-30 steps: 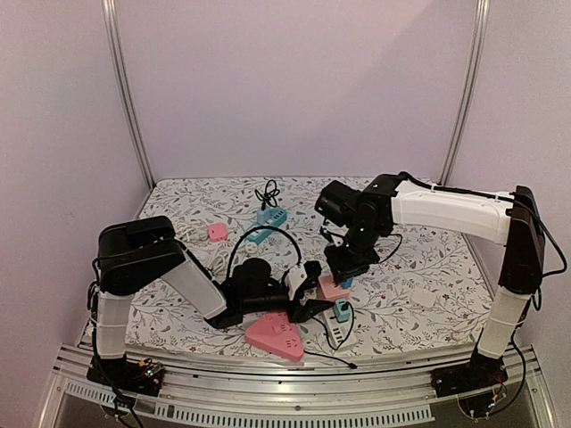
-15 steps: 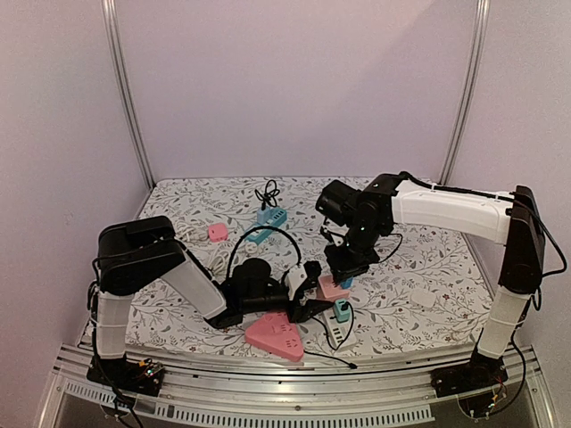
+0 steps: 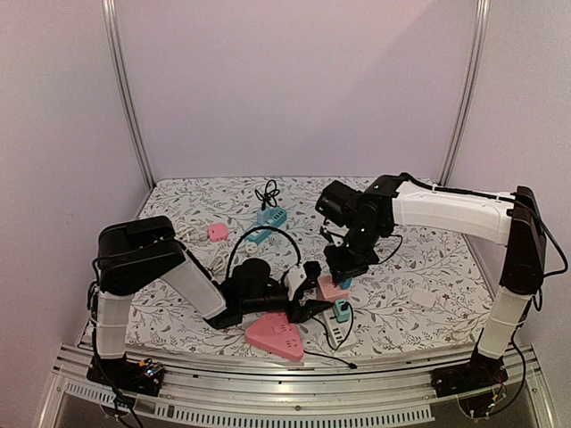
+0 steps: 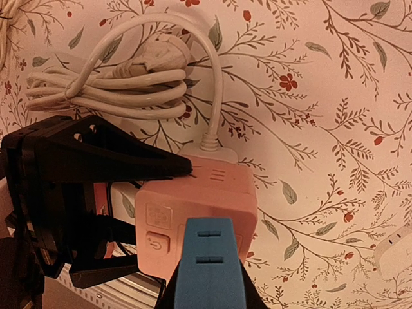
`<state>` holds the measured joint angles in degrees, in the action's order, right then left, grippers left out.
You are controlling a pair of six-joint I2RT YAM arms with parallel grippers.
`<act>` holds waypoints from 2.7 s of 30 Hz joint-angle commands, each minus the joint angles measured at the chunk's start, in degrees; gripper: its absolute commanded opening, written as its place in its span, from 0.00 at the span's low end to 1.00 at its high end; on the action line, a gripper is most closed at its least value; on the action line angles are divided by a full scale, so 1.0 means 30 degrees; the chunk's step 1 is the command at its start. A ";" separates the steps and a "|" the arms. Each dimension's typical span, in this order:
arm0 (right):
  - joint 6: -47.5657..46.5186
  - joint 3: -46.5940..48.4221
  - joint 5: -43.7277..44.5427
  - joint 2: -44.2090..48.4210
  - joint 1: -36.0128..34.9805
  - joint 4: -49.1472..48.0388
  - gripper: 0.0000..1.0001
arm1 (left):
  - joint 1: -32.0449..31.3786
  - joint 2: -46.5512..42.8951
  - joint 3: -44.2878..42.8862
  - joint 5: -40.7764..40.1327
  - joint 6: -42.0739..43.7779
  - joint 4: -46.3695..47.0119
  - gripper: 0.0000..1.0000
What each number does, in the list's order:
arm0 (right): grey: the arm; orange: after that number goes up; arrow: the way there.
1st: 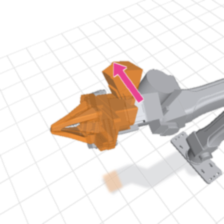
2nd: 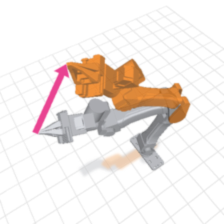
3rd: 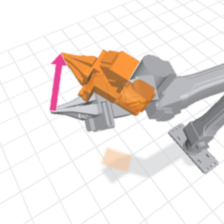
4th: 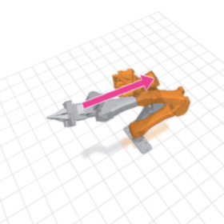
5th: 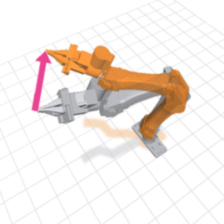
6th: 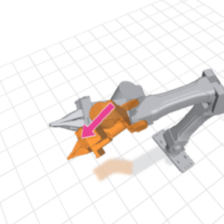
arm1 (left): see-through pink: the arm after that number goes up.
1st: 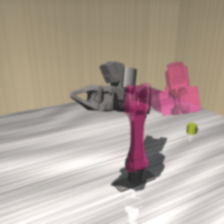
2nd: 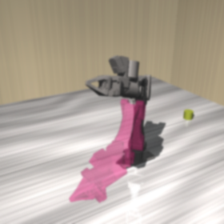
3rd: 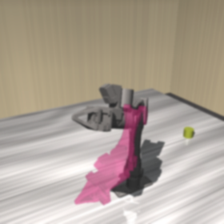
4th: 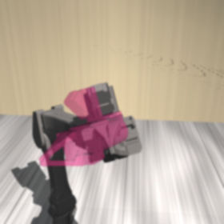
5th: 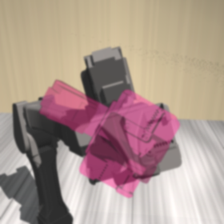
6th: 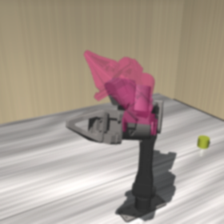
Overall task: Insert the plug
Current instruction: Insert the plug into the socket.
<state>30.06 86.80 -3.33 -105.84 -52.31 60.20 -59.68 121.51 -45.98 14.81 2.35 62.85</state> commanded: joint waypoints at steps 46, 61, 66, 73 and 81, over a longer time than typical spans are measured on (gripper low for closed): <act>-0.0561 0.0068 -0.1762 -0.2461 -0.1808 -0.2233 0.00 | -0.0292 -0.0662 -0.0012 0.1714 0.1033 0.0876 0.00; -0.0559 0.0664 -0.2440 -0.1683 -0.2023 -0.2462 0.00 | -0.0294 -0.0669 -0.0086 0.1773 0.1046 0.0763 0.00; -0.0486 0.0814 -0.2280 -0.1272 -0.2077 -0.2324 0.00 | -0.0294 -0.0612 -0.0226 0.1802 0.1062 0.0701 0.00; -0.0744 0.0809 -0.2580 -0.0775 -0.2074 -0.2632 0.00 | -0.0292 -0.0657 -0.0218 0.1780 0.1137 0.0701 0.00; 0.0212 -0.0536 -0.0169 -0.0067 -0.1387 -0.1324 0.00 | -0.0350 -0.0856 0.0020 0.1683 0.1266 0.0745 0.00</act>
<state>30.83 88.14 -1.89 -105.58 -55.37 59.31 -59.44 121.49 -45.74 15.59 2.92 62.92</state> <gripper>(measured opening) 0.141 0.607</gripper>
